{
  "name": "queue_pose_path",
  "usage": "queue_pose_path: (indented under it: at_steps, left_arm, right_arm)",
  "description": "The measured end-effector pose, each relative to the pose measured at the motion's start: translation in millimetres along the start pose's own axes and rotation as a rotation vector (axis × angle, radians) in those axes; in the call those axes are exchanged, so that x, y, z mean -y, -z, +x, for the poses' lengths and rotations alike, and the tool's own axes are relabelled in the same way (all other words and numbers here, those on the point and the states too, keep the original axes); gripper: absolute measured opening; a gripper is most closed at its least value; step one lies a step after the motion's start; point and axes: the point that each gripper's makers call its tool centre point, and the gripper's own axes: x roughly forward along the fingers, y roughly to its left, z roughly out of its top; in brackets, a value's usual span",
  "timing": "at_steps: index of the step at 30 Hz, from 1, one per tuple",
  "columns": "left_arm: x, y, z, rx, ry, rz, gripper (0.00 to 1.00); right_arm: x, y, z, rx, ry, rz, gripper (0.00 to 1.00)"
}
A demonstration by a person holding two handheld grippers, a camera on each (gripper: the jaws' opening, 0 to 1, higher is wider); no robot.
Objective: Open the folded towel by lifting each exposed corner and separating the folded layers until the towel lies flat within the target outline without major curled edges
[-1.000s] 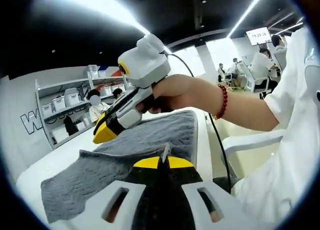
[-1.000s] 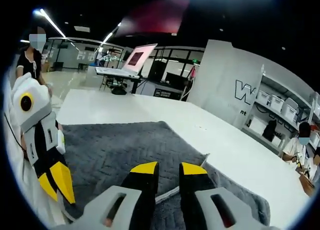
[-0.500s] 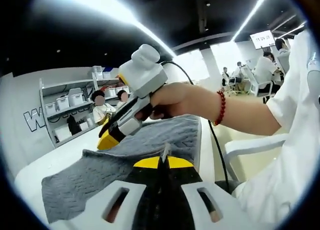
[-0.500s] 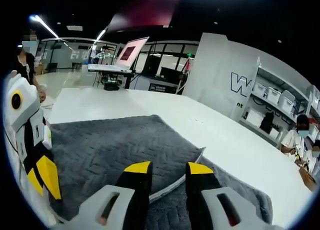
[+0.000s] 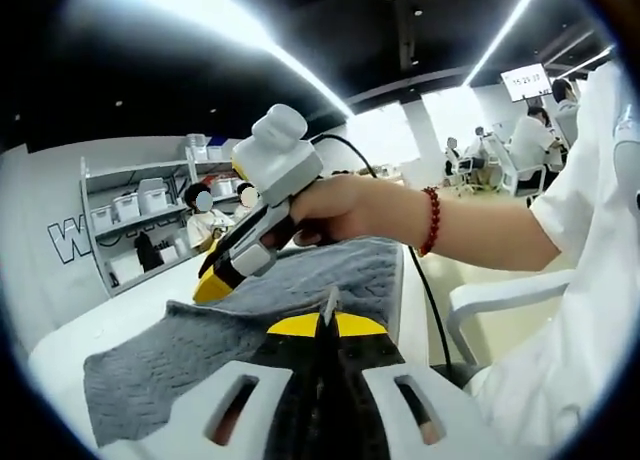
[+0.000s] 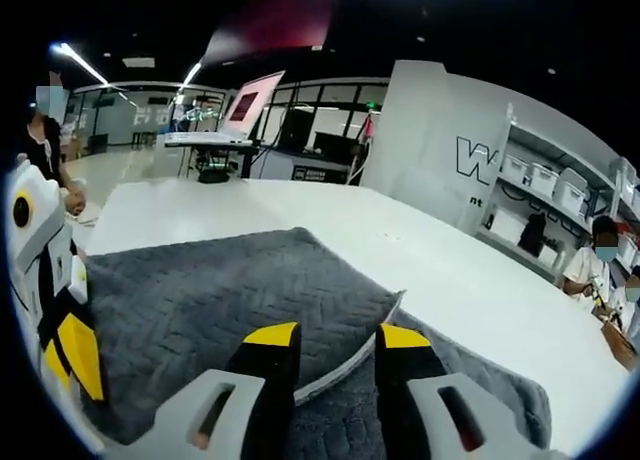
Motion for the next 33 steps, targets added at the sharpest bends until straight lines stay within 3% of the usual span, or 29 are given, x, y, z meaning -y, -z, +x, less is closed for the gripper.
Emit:
queue_pose_path:
  at_steps: [8,10,17,33]
  left_arm:
    - [-1.0,-0.3,-1.5,0.002,0.001,0.001,0.02]
    - [-1.8,-0.8,-2.0,0.000,0.001,0.005,0.02]
    - [-3.0,-2.1,-4.9,0.008,-0.002,0.003,0.02]
    - [-7.0,-1.8,-11.4,0.014,-0.015,0.001,0.02]
  right_arm:
    - [-1.5,-0.7,6.9,0.005,-0.033,0.072,0.27]
    - [2.8,1.0,10.1,-0.015,-0.005,0.050,0.26]
    - [6.7,-6.1,17.7,-0.023,-0.008,0.057,0.26]
    - [10.4,2.2,27.4,-0.062,-0.002,0.052,0.27]
